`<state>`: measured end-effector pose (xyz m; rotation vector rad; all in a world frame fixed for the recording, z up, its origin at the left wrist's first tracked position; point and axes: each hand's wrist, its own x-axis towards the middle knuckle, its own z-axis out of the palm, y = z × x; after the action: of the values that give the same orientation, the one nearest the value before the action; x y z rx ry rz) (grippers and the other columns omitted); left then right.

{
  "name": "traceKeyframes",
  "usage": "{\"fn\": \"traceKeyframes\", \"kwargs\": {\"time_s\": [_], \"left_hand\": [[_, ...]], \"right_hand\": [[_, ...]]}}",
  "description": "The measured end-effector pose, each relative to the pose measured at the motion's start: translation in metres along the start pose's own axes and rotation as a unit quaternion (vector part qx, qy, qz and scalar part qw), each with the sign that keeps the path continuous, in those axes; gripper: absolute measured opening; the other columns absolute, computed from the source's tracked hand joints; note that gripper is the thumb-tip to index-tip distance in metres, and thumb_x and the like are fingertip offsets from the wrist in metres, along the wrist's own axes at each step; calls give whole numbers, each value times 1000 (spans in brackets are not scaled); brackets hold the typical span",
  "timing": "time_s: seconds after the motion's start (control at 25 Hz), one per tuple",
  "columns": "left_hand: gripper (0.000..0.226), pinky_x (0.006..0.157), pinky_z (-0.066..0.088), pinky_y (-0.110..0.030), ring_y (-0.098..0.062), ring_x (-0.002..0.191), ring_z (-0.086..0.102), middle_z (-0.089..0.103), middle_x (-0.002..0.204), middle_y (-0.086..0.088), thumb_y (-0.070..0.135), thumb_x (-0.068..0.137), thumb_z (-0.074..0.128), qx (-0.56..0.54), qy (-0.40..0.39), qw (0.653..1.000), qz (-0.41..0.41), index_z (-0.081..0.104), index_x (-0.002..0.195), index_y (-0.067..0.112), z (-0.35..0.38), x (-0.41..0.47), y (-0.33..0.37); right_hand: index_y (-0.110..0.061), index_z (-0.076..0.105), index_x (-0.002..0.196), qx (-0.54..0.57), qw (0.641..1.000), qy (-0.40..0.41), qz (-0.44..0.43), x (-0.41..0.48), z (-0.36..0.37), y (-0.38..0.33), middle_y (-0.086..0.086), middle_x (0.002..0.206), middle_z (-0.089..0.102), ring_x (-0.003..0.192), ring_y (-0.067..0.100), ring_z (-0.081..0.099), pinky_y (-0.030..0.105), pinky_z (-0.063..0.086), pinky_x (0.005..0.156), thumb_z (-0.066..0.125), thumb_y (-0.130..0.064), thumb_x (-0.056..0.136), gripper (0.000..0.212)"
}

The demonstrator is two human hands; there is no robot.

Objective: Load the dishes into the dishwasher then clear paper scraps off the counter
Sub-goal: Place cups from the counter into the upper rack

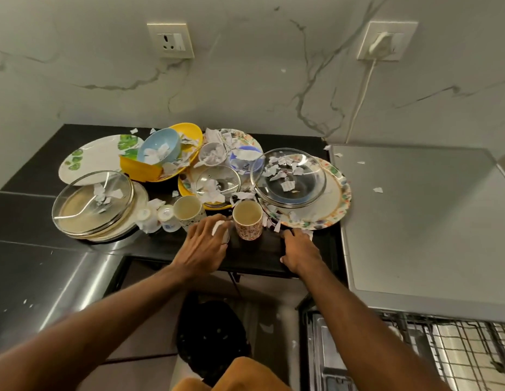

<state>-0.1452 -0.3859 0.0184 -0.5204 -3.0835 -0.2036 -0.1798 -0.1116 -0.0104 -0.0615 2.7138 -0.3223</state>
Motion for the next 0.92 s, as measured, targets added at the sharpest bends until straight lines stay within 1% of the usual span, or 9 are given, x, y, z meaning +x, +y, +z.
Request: {"fn": "traceKeyframes", "kwargs": {"time_s": [0.08, 0.24, 0.44, 0.56, 0.64, 0.76, 0.8, 0.84, 0.92], "left_hand": [[75, 116, 33, -50, -27, 146, 33, 31, 158, -6, 39, 93, 66, -15, -20, 999, -45, 30, 157, 22, 5, 1, -11], [81, 121, 28, -48, -24, 149, 32, 32, 163, -4, 45, 95, 64, -21, -52, 994, -89, 23, 161, 22, 14, 11, -17], [84, 115, 34, -48, -24, 136, 43, 43, 147, -5, 48, 86, 76, -81, -31, 988, -131, 35, 154, 23, 16, 14, -19], [79, 104, 42, -43, -21, 124, 46, 46, 135, -4, 52, 80, 79, -120, -6, 987, -107, 42, 142, 22, 18, 4, -15], [75, 98, 46, -36, -16, 115, 46, 45, 128, 0, 55, 77, 81, -156, 0, 984, -86, 44, 134, 22, 17, -2, -7], [76, 92, 45, -22, -8, 108, 46, 42, 123, 8, 64, 76, 79, -197, -39, 979, -43, 44, 131, 25, 12, -2, 18], [78, 93, 45, -20, -6, 109, 46, 42, 123, 9, 66, 75, 78, -201, -50, 978, -22, 44, 132, 25, 11, 1, 28], [79, 94, 45, -21, -6, 110, 46, 42, 125, 10, 67, 75, 78, -205, -58, 977, 1, 44, 133, 25, 10, 4, 39], [79, 100, 45, -25, -5, 115, 44, 43, 129, 10, 62, 76, 79, -224, -75, 971, 48, 44, 137, 26, 10, 11, 63]], "right_hand": [[-25, 38, 156, 5, 1000, -3, 6, 0, 0, 0, 5, 157, 38, 144, 28, 39, 50, 49, 109, 82, -29, 88, 81], [-25, 36, 158, 10, 1000, -13, 20, 0, 1, -2, 5, 159, 35, 145, 28, 39, 52, 50, 109, 81, -27, 89, 82], [-25, 38, 157, 26, 1000, -3, 17, -1, 4, -1, 3, 159, 36, 144, 27, 40, 52, 51, 107, 81, -27, 90, 80], [-25, 40, 156, 30, 1000, 5, -1, -2, 6, 5, 3, 158, 37, 143, 26, 41, 49, 50, 109, 81, -29, 90, 77], [-24, 40, 156, 41, 999, 6, -15, -4, 8, 7, 3, 161, 36, 144, 26, 41, 49, 49, 111, 80, -31, 90, 78], [-22, 36, 159, 72, 996, 39, -35, -13, 10, 10, 4, 166, 33, 148, 26, 38, 50, 43, 117, 77, -37, 92, 81], [-22, 34, 160, 100, 992, 56, -60, -19, 10, 12, 3, 166, 33, 149, 25, 37, 49, 41, 119, 76, -40, 92, 81], [-25, 34, 160, 154, 982, 61, -95, -27, 10, 14, 1, 165, 35, 149, 21, 38, 46, 40, 121, 76, -42, 92, 82], [-30, 33, 160, 284, 946, 30, -154, -50, 11, 21, -6, 161, 42, 146, 10, 41, 37, 40, 121, 77, -37, 92, 82]]}}
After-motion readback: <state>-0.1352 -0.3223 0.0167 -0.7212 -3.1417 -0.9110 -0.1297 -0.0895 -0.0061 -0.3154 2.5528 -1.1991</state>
